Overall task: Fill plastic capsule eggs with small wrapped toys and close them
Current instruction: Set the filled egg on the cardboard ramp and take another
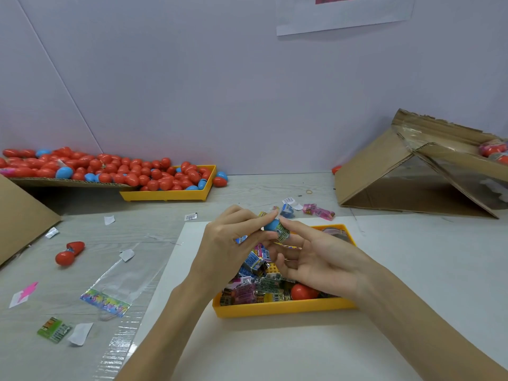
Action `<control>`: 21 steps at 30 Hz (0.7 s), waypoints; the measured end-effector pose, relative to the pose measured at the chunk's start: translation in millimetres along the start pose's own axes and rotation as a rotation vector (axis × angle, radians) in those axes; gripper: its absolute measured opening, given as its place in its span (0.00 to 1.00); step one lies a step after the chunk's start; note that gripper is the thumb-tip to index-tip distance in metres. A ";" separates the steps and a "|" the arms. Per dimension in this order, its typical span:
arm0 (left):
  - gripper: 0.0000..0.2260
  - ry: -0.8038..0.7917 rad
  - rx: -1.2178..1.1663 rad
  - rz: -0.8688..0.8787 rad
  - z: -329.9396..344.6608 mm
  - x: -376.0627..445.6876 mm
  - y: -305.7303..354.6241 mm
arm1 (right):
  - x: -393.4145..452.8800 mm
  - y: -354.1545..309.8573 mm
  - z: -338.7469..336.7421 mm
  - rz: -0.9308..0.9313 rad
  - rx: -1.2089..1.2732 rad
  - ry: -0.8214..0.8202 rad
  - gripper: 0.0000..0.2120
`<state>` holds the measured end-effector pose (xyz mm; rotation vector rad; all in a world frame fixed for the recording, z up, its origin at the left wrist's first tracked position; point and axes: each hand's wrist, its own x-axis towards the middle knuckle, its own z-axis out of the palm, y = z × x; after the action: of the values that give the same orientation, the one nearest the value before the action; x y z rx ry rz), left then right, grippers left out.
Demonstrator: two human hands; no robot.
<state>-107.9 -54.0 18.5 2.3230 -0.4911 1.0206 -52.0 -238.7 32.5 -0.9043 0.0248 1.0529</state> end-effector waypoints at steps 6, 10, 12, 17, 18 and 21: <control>0.21 -0.052 -0.040 -0.065 -0.8 0.3 3.0 | -0.9 1.3 -0.5 0.066 0.116 -0.100 0.23; 0.20 -0.052 -0.207 -0.185 -3.6 -0.9 4.6 | -1.1 0.0 -1.6 0.065 0.139 -0.119 0.22; 0.21 -0.062 -0.283 -0.251 -5.1 -1.2 4.0 | -0.9 0.2 -1.0 0.078 0.158 -0.111 0.23; 0.22 -0.096 -0.228 -0.249 -6.6 -2.6 5.0 | -0.6 0.9 0.9 0.115 0.245 -0.092 0.23; 0.22 -0.100 -0.228 -0.249 -6.3 -2.5 6.4 | -0.5 0.9 1.4 0.116 0.252 -0.093 0.22; 0.23 -0.135 -0.245 -0.275 -6.3 -1.9 7.2 | 0.5 1.3 1.8 0.108 0.261 -0.084 0.22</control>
<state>-116.3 -55.6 23.0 2.1727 -0.3164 0.6403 -53.4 -236.9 32.7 -0.6272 0.1395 1.1569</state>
